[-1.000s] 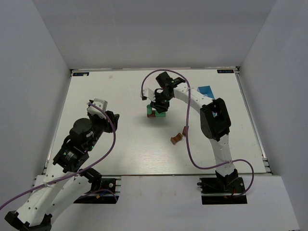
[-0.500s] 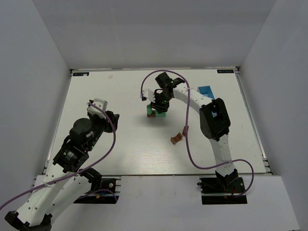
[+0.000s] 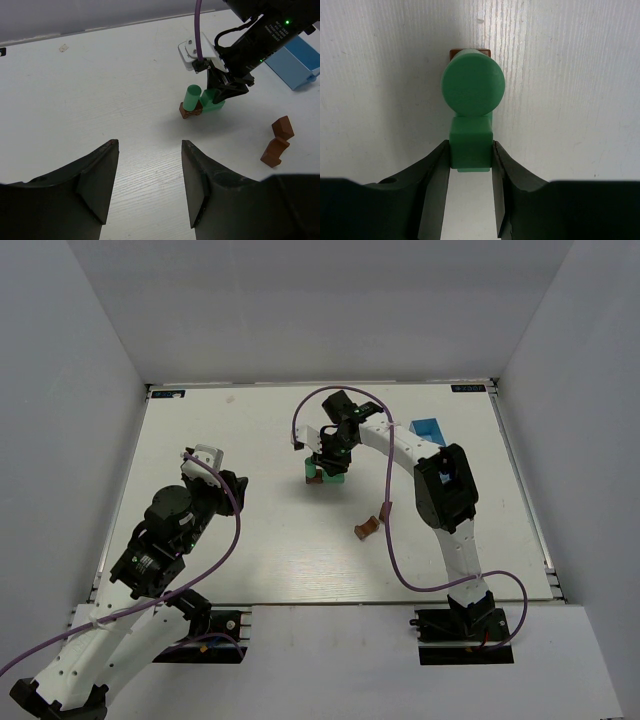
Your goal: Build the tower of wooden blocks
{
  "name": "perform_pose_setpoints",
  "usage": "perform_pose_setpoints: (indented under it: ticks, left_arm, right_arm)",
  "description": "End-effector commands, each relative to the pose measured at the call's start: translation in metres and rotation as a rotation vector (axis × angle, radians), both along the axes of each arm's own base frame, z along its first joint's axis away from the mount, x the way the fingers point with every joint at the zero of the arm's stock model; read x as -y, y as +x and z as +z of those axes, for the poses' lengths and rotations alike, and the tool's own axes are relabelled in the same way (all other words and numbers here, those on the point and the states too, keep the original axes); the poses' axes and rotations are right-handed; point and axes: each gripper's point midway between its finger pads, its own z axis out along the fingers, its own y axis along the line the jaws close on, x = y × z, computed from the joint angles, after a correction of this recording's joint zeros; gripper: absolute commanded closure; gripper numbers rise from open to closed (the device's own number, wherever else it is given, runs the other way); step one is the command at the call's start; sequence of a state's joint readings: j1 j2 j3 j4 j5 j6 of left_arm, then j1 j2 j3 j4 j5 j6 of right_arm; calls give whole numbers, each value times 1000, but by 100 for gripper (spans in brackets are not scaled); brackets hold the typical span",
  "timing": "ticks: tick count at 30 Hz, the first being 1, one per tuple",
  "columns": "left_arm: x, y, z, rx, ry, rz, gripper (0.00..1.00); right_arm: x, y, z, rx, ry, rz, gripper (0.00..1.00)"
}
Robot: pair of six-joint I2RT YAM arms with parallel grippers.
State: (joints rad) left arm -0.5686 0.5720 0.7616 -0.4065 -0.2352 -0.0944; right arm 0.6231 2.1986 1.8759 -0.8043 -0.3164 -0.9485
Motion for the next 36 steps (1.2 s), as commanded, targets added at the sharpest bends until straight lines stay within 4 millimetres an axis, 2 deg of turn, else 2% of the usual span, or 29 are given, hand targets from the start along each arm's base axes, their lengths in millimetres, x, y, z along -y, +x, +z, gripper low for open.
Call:
perform_pose_setpoints:
  ticks: [1,4,7,23,25,27,36]
  left_arm:
    - [0,0,4,17,-12,-6,37]
    - [0,0,4,17,-12,-6,37]
    - [0,0,4,17,-12,-6,37]
    - [0,0,4,17,-12,-6,37]
    - [0,0,4,17,-12,-6,37]
    - [0,0,4,17,-12,-6,37]
    - [0,0,4,17,-12,-6,37]
  right_arm:
    - [-7,3,6,14,20,1,83]
    - [-7,5,8,18,24,-2,71]
    - [-7,4,7,17,21,-3,65]
    - [-6,3,7,31,13,24,67]
    - [0,9,8,33,12,9,67]
    - [-5,5,7,34,12,32,67]
    - [-5,2,8,26,8,49,66]
